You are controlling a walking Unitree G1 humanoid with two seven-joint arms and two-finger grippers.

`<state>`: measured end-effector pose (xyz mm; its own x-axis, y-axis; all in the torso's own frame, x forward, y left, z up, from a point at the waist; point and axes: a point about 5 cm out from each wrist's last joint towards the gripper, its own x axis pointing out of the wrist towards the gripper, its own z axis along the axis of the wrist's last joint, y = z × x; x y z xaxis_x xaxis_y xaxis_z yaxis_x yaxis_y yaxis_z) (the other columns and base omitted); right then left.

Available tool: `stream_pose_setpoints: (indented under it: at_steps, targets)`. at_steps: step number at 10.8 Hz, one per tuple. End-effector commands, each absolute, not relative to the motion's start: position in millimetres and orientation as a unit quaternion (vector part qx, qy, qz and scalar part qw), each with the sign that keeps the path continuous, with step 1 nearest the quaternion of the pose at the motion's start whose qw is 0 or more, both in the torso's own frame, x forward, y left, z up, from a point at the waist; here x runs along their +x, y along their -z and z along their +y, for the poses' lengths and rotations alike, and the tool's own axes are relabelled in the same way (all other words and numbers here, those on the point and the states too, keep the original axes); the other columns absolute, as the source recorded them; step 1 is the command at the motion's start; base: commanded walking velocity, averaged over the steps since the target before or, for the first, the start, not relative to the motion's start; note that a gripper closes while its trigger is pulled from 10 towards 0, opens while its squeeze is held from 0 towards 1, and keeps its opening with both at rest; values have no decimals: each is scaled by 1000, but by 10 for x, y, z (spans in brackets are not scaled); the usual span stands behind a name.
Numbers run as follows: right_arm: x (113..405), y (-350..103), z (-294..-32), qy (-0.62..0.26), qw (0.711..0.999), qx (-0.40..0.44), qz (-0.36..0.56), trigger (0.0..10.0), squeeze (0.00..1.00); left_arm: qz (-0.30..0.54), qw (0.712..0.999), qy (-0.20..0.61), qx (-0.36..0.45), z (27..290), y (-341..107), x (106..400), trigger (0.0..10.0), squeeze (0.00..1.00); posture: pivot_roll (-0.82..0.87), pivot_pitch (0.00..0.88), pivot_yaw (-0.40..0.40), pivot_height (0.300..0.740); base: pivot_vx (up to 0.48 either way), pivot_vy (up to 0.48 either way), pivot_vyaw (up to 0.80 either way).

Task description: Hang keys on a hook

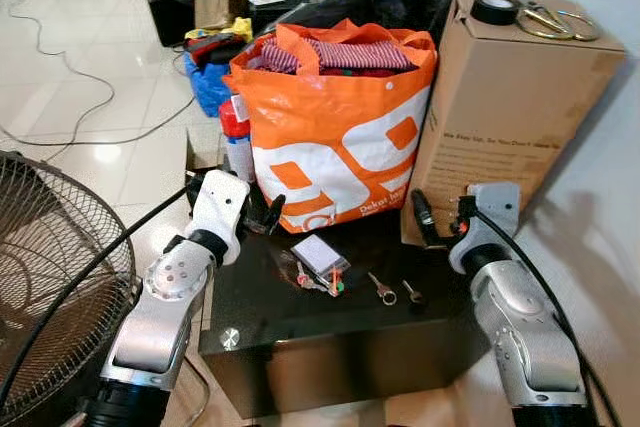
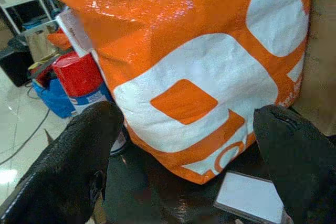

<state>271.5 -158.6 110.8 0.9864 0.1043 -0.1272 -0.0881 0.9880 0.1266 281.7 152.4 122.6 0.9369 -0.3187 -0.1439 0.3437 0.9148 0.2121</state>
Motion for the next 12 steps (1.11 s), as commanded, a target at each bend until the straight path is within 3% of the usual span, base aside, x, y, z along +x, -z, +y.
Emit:
stream_pose_setpoints:
  at_steps: [1,3,5,6,7,8,12]
  targets:
    - [2757,-1205,-1631,-30,996,64,46,10000,0,54,974,183,123,1510,-1230,2797,10000,0,-94,0,9,740,0,0,0]
    - [2857,-1067,-1634,-55,993,27,97,10000,0,79,948,261,166,1460,-1133,2725,10000,0,-61,0,-25,740,0,0,0]
    - [2778,-631,-1584,-119,961,-61,241,10000,0,127,889,375,229,1335,-937,2529,10000,0,-77,0,-12,740,0,0,0]
    - [2766,-508,-1615,-113,955,-66,267,10000,0,133,884,397,207,1262,-915,2486,10000,0,-94,0,-19,740,0,0,0]
    - [2781,-308,-1643,-91,943,-93,307,10000,600,126,875,412,221,1249,-850,2456,10000,0,-141,0,2,740,0,0,0]
    - [2779,-242,-1658,-88,938,-107,317,10000,1000,123,873,415,227,1241,-817,2435,10000,0,-157,0,8,740,0,0,0]
    - [2784,-25,-1788,-38,933,-54,353,10000,1000,150,852,445,230,1208,-690,2311,10000,0,-163,0,-6,740,0,0,0]
